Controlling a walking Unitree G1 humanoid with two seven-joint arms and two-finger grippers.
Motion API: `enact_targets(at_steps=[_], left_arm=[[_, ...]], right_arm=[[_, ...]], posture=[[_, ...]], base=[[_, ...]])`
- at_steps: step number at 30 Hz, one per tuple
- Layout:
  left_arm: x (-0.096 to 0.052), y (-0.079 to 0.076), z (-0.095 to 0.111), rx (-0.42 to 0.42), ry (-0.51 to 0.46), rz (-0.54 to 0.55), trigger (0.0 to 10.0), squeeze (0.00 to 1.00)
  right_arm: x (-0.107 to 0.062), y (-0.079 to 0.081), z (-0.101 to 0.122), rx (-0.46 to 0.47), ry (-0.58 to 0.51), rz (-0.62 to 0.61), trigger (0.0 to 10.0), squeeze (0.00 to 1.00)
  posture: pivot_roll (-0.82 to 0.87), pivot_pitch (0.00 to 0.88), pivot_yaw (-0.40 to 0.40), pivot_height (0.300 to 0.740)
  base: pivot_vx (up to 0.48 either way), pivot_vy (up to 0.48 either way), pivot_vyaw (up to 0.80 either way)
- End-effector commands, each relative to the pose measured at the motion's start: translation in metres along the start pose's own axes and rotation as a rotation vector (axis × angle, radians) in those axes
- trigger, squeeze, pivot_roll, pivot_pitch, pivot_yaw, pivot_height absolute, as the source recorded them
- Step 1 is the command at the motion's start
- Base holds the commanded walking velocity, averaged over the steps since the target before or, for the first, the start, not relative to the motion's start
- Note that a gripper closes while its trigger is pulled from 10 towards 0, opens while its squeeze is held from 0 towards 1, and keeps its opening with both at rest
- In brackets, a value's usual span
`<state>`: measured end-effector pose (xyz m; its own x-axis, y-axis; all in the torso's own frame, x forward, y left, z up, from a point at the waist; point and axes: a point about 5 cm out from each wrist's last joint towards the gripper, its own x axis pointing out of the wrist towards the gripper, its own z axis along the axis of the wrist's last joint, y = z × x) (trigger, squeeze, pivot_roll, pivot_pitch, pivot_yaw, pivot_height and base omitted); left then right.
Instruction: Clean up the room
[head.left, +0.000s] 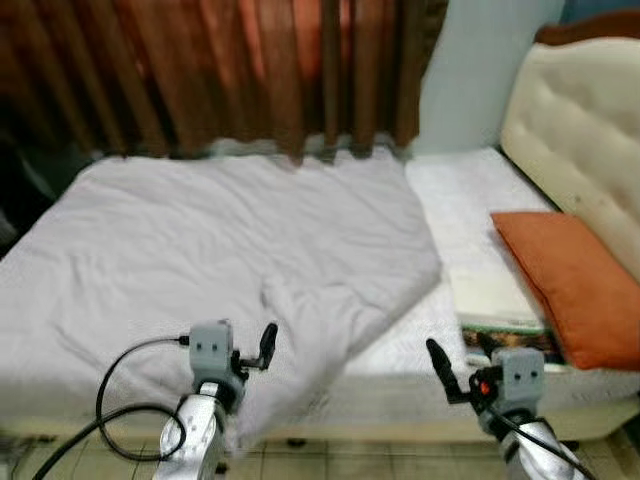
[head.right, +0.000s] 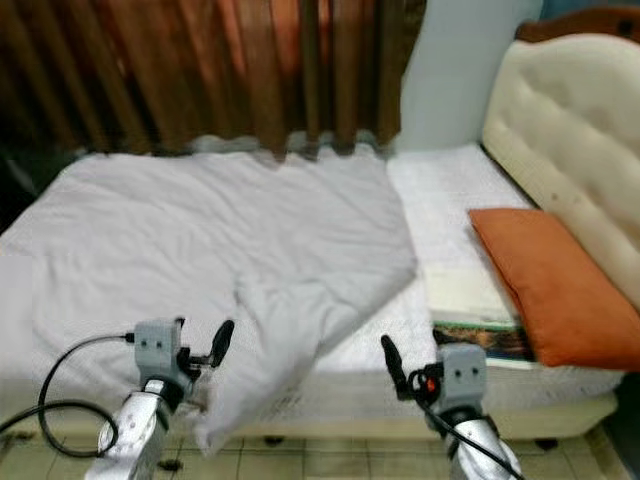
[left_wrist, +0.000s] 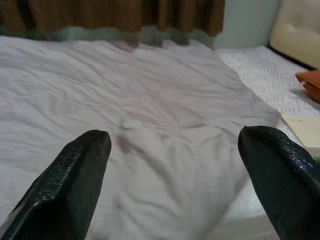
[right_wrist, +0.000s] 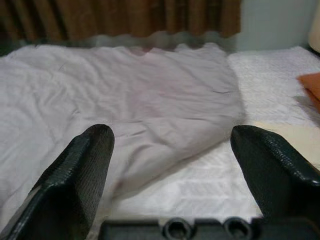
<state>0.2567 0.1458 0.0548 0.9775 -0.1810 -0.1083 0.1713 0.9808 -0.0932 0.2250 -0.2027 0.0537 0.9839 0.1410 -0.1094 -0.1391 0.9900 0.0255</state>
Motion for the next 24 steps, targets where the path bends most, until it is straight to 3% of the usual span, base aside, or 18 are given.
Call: enact_targets(at_steps=[1,5,12,24], left_arm=[[-0.002,0.012,-0.002,0.035,0.022,0.035,10.0,0.0],[0.0,0.013,-0.001,0.052,0.022,0.037,10.0,0.0],[0.007,0.012,0.0,0.088,0.034,0.038,10.0,0.0],[0.014,0.006,0.004,0.07,0.026,0.018,10.0,0.0]], right_arm=[[0.006,0.007,0.003,0.013,-0.017,0.038,10.0,0.0],[0.008,0.009,0.002,0.005,-0.01,0.046,10.0,0.0],[0.016,0.012,0.0,0.004,-0.004,0.057,10.0,0.0],[0.02,0.015,-0.003,-0.009,-0.002,0.091,10.0,0.0]], posture=[[-0.12,0.018,0.031,0.74],[-0.12,0.012,0.035,0.74],[-0.12,0.0,0.049,0.74],[-0.11,0.0,0.04,0.74]], base=[[0.0,0.48,0.0],[0.0,0.12,0.0],[0.0,0.0,-0.8],[0.25,0.401,-0.8]])
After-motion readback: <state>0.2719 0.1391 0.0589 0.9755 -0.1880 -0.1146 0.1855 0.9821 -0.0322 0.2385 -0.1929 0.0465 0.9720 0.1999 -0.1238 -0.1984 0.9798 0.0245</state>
